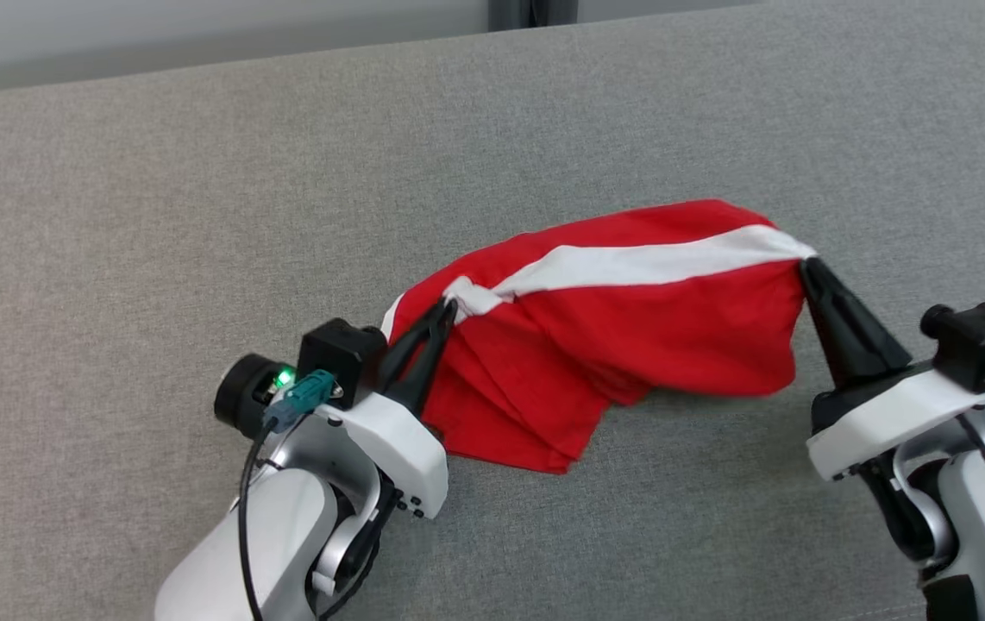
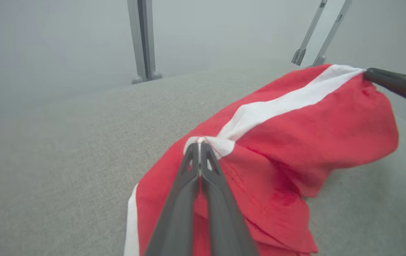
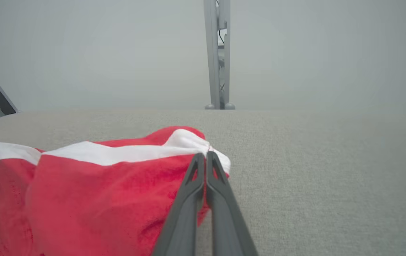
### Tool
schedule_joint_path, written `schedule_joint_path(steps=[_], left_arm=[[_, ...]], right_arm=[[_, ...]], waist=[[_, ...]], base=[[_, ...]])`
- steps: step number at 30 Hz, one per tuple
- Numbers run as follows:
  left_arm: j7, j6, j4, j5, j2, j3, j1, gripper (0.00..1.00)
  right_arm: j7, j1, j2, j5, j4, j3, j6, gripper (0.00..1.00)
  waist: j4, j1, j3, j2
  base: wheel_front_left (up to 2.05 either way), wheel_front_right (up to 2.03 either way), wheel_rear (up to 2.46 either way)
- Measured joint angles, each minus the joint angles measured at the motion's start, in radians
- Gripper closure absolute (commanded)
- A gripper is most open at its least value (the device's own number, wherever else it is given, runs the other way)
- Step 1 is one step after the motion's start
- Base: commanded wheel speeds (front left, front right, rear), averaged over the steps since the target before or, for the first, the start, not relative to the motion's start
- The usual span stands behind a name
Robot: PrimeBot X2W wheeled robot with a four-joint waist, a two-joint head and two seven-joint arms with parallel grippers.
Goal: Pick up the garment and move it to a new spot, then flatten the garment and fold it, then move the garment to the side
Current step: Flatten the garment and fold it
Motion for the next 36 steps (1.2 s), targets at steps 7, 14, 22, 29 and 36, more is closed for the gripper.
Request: schedule_joint_path(steps=[7,14,22,29,36], left_arm=[[-0.048,0.035,-0.175,0.042,0.044,0.039,-0.031,1.00],[-0.050,0.080,-0.380,0.101,0.109,0.090,-0.082,1.00],[-0.019,0.137,-0.569,0.141,0.177,0.151,-0.093,1.00],[0.006,0.146,-0.606,0.140,0.186,0.154,-0.094,1.00],[-0.006,0.106,-0.543,0.105,0.155,0.171,-0.202,1.00]], right_arm=[[-0.004,0.010,-0.008,-0.057,-0.187,-0.072,0.000,1.00],[0.048,-0.002,-0.030,-0.101,-0.408,-0.151,0.000,1.00],[0.124,-0.005,-0.031,-0.115,-0.581,-0.244,0.000,1.00],[0.155,-0.003,-0.013,-0.092,-0.589,-0.245,0.000,1.00],[0.154,-0.127,-0.027,-0.056,-0.518,-0.216,0.000,1.00]], waist=[[0.000,0.0000,-0.041,0.0000],[0.008,0.0000,-0.087,0.0000],[0.021,0.0000,-0.131,0.0000],[0.027,0.0000,-0.131,0.0000],[0.029,0.0000,-0.094,0.0000]], base=[[0.00,0.00,0.00],[0.00,0.00,0.00],[0.00,0.00,0.00],[0.00,0.00,0.00],[0.00,0.00,0.00]])
